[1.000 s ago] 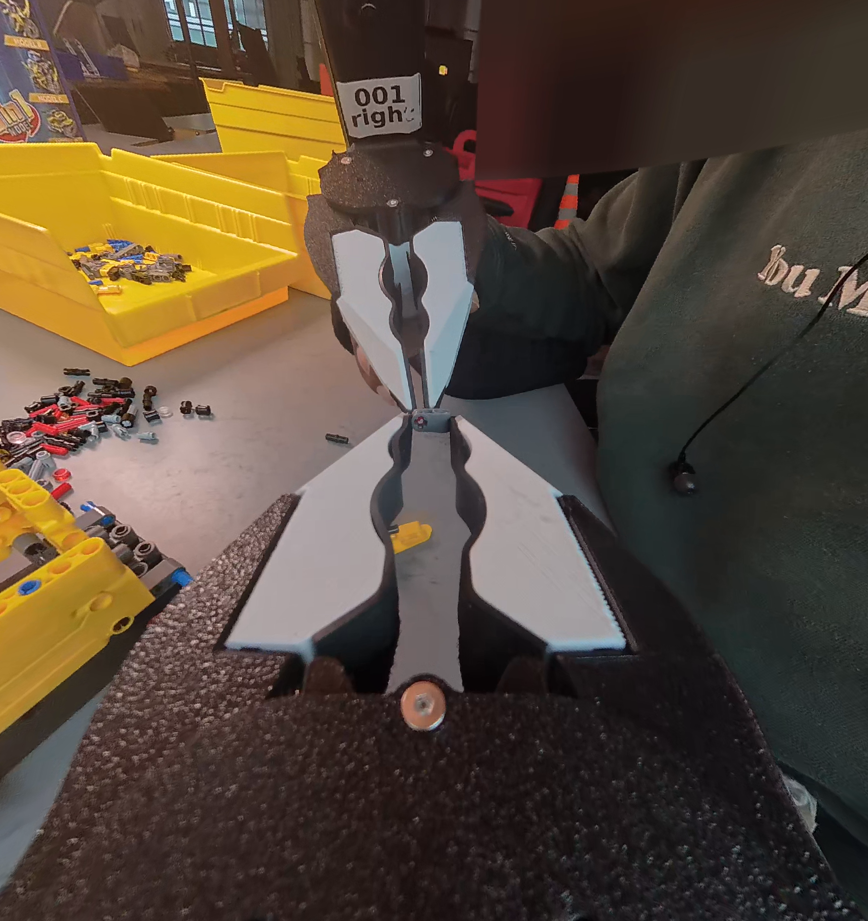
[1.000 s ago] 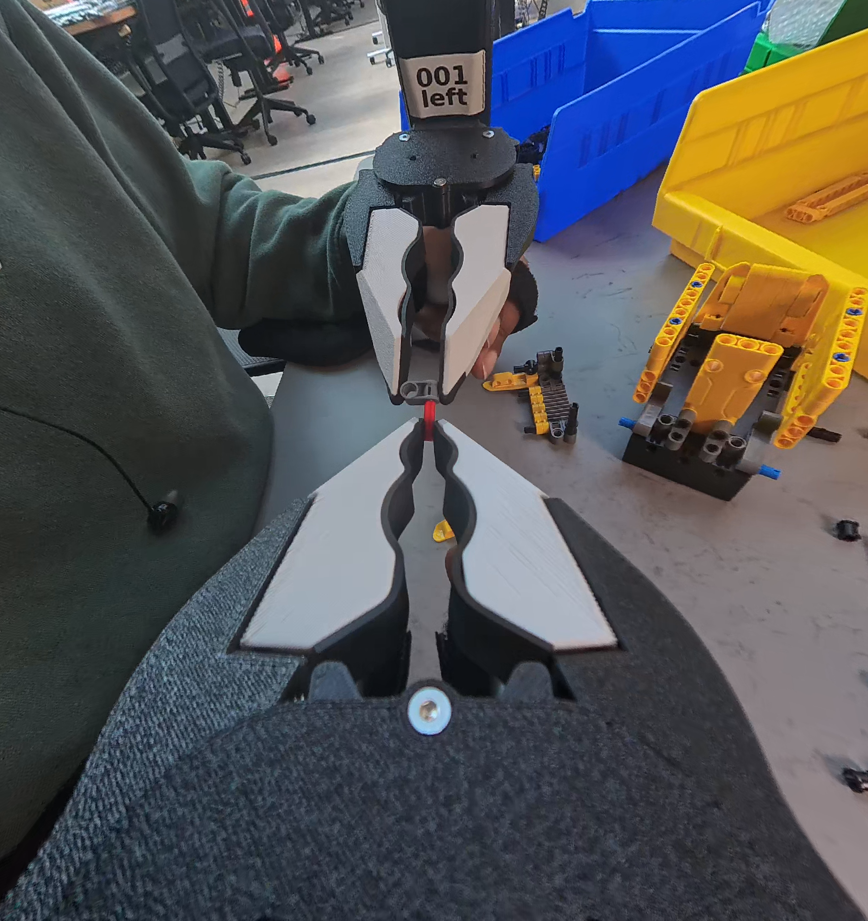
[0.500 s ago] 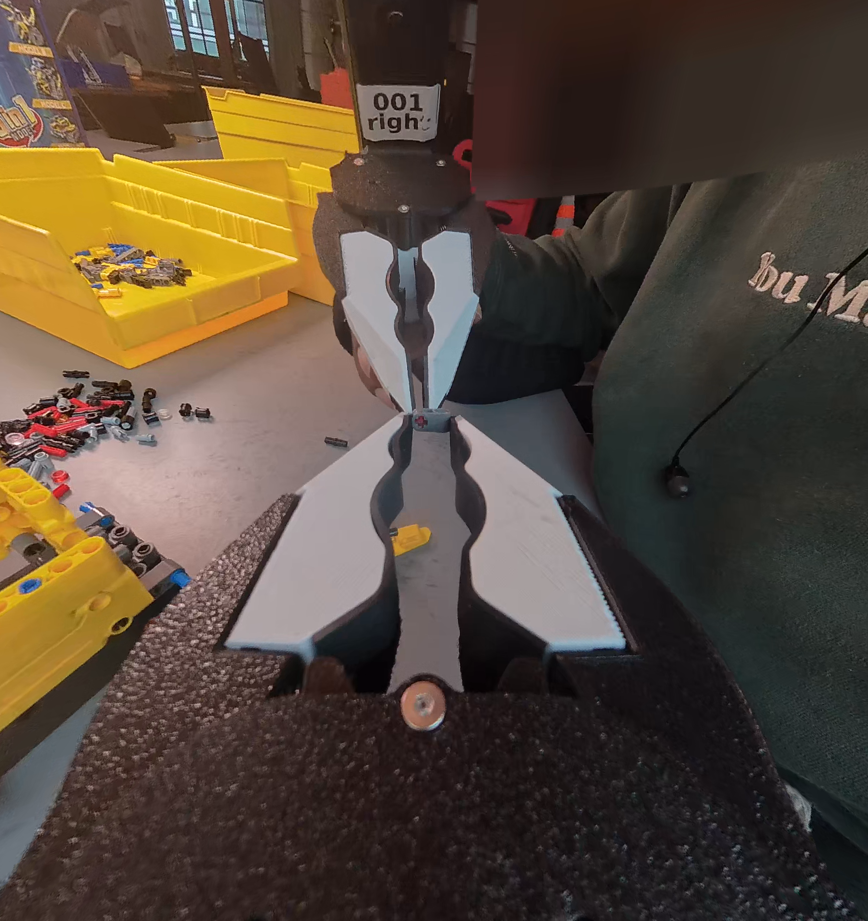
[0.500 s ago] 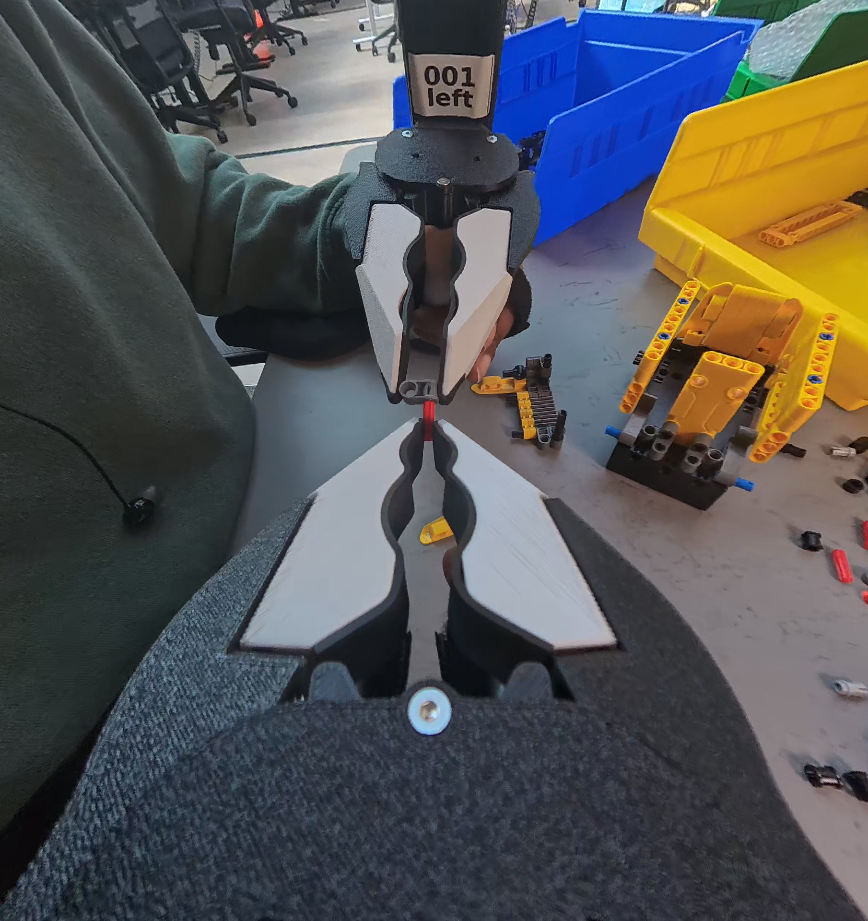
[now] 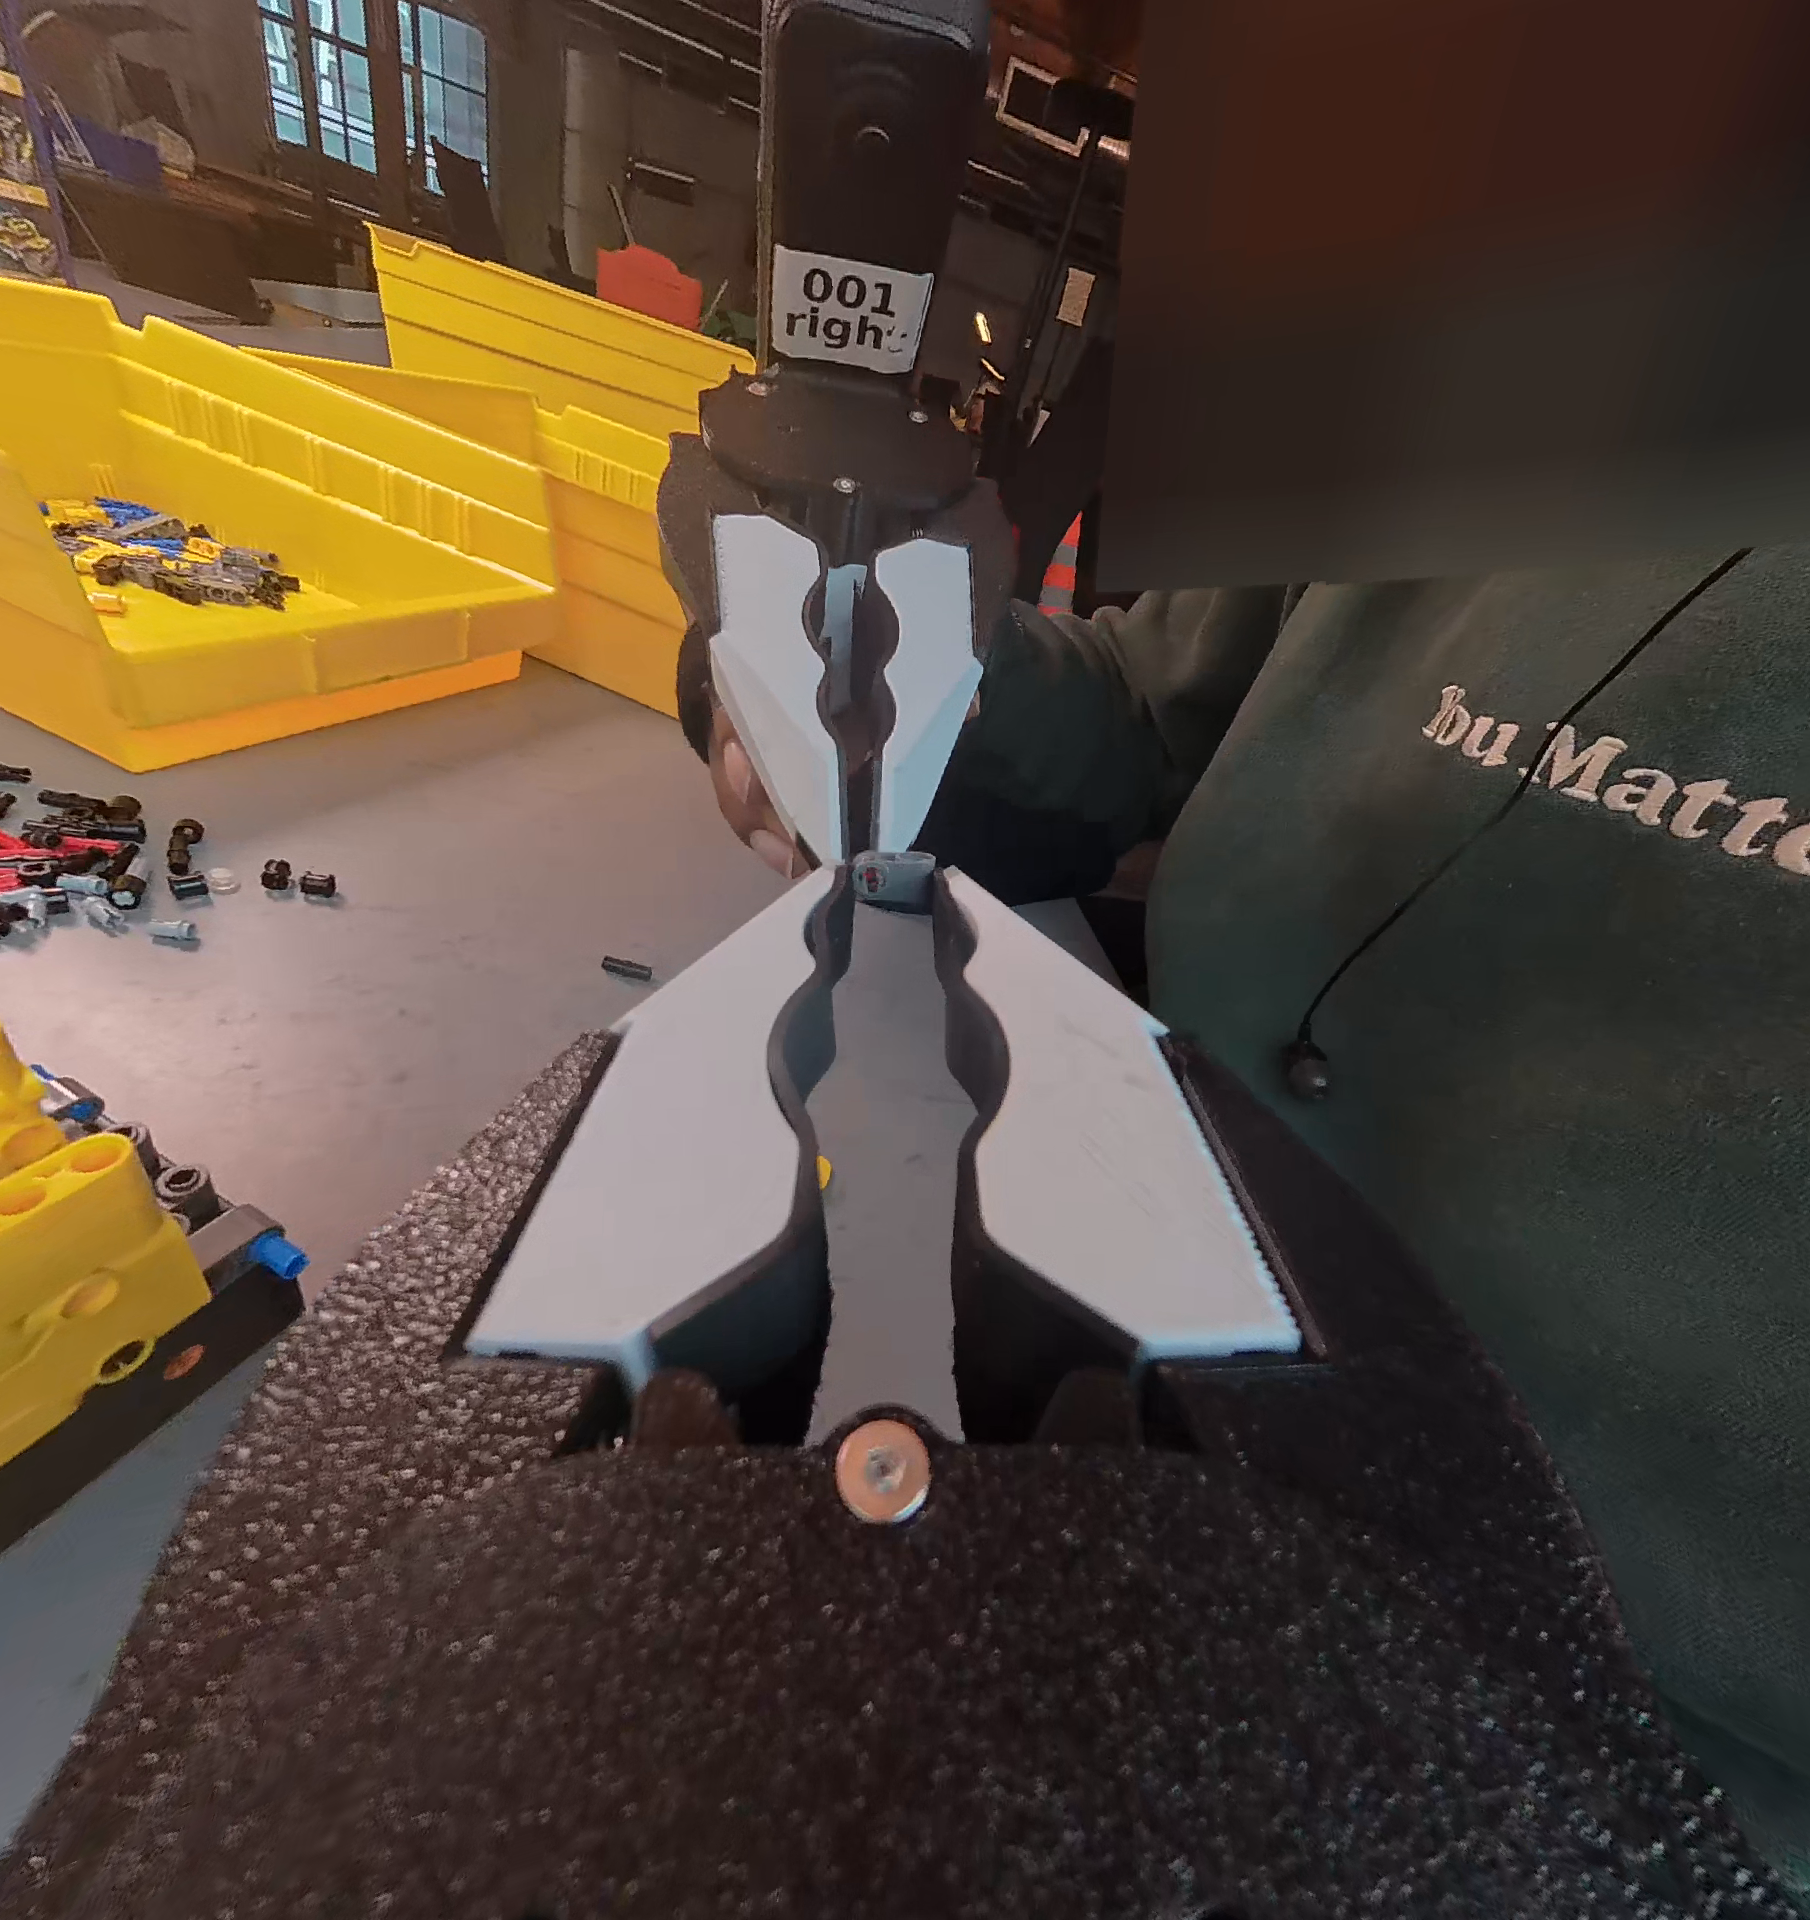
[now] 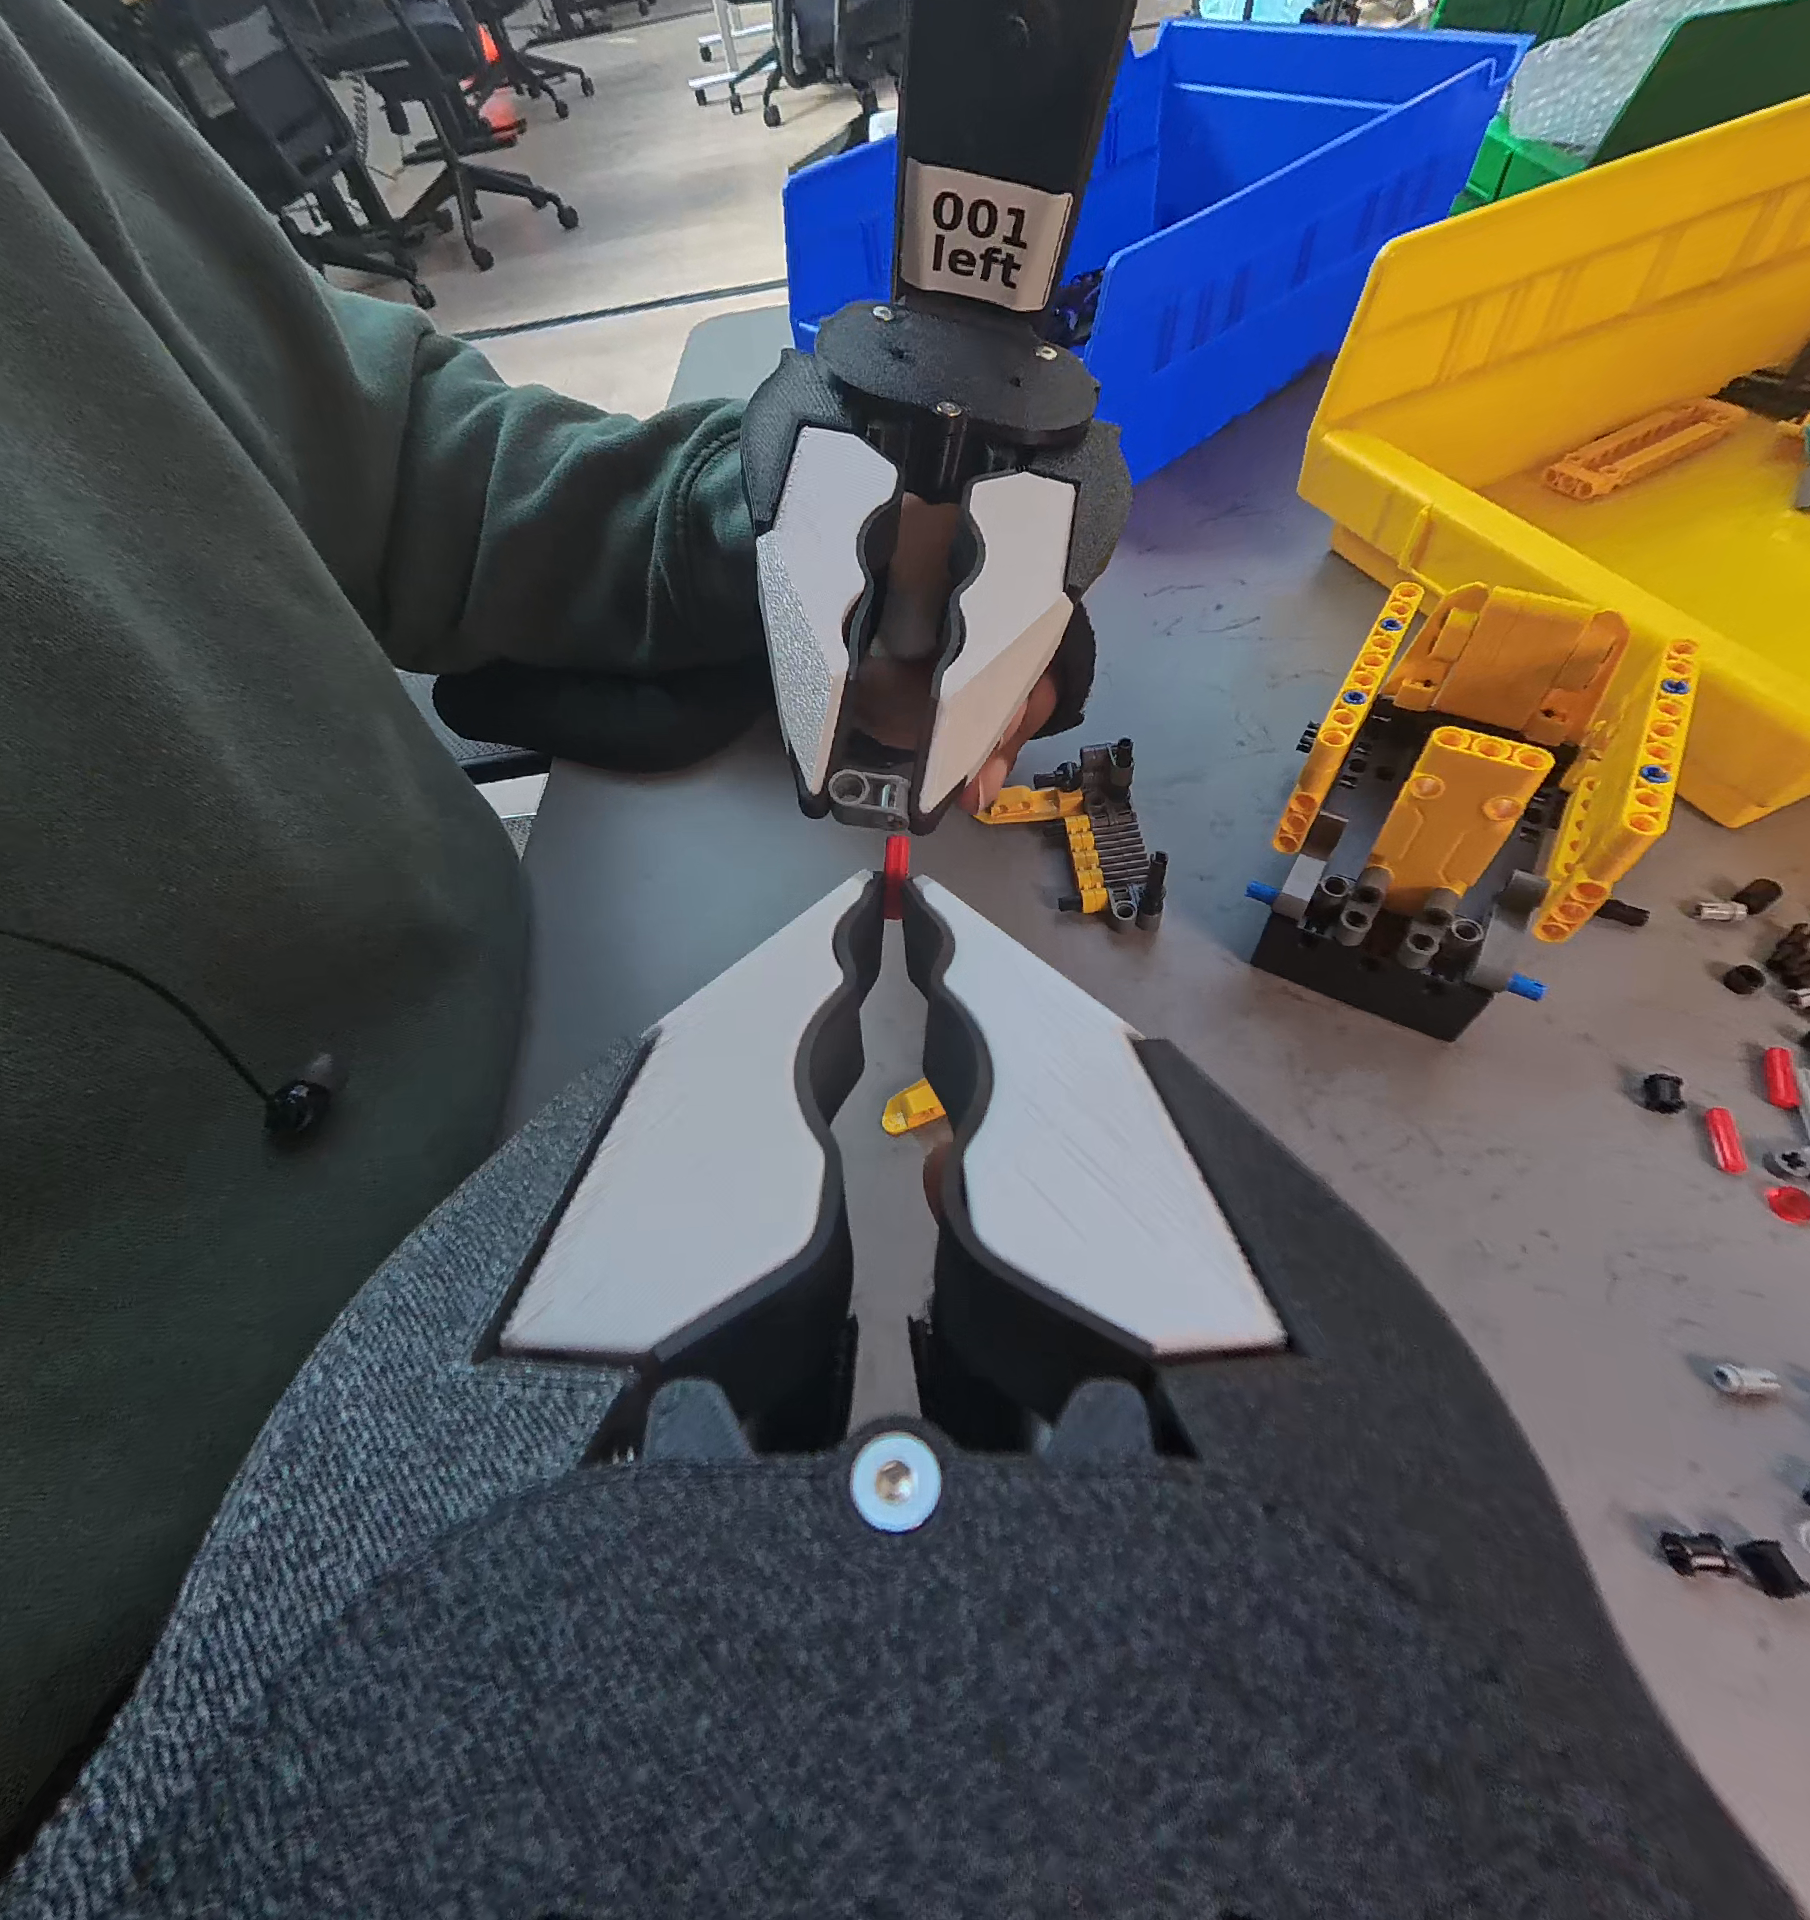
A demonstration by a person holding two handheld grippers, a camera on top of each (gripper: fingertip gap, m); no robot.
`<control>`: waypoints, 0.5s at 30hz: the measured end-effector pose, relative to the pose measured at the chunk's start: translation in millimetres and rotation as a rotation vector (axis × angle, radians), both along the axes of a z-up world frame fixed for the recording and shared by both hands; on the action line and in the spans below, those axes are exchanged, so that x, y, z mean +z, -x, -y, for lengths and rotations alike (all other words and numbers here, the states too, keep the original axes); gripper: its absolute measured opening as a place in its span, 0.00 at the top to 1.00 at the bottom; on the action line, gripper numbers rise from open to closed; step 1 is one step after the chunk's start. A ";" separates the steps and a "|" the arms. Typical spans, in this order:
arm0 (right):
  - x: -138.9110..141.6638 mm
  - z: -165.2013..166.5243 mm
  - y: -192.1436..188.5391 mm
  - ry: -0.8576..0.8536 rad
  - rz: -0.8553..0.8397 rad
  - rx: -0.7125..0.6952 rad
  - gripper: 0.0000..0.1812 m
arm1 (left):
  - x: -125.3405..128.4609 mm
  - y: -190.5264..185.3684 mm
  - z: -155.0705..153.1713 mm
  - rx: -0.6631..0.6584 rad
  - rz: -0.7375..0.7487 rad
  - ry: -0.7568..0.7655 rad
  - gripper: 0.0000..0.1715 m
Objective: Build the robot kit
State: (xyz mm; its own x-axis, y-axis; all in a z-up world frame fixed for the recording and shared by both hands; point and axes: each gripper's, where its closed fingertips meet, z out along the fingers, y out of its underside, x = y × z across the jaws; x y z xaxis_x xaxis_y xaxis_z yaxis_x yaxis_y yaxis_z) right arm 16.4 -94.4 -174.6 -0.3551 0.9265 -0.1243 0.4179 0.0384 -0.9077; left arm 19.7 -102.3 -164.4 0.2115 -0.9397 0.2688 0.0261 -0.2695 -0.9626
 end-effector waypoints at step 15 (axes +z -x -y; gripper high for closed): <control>-10.6 2.6 -3.7 -0.039 0.052 0.017 0.99 | -15.8 -3.5 0.8 0.012 -0.129 -0.025 0.92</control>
